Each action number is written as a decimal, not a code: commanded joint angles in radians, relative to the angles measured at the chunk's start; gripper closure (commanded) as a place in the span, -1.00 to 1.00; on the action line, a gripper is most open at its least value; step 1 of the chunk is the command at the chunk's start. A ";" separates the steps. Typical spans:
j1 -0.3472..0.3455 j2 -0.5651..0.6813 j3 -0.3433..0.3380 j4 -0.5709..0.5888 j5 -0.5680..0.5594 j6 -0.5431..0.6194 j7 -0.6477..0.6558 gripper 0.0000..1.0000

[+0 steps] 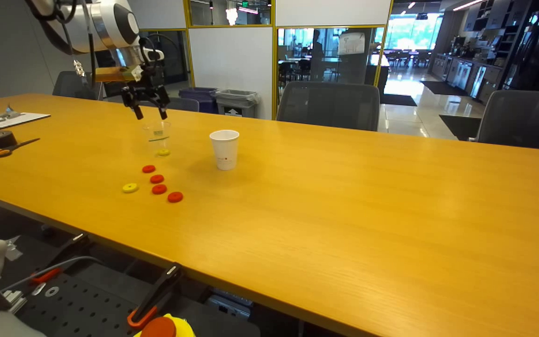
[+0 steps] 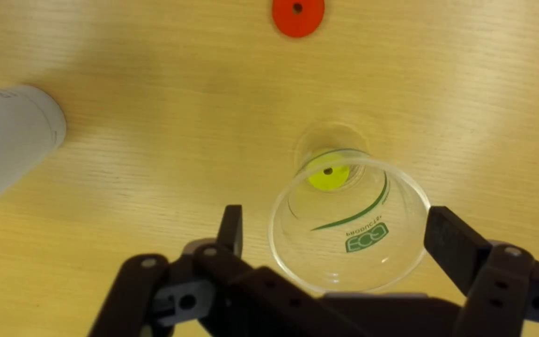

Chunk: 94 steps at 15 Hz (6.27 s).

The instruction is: Pick the orange rings and put them in the white cup and put the yellow rings in the clear cup

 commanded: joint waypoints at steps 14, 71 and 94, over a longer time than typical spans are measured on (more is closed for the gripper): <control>-0.053 -0.038 0.012 -0.325 0.060 0.217 -0.022 -1.00; -0.161 -0.148 -0.062 -0.191 0.087 0.101 -0.177 0.66; -0.289 -0.098 -0.102 -0.121 0.125 0.025 -0.205 -1.00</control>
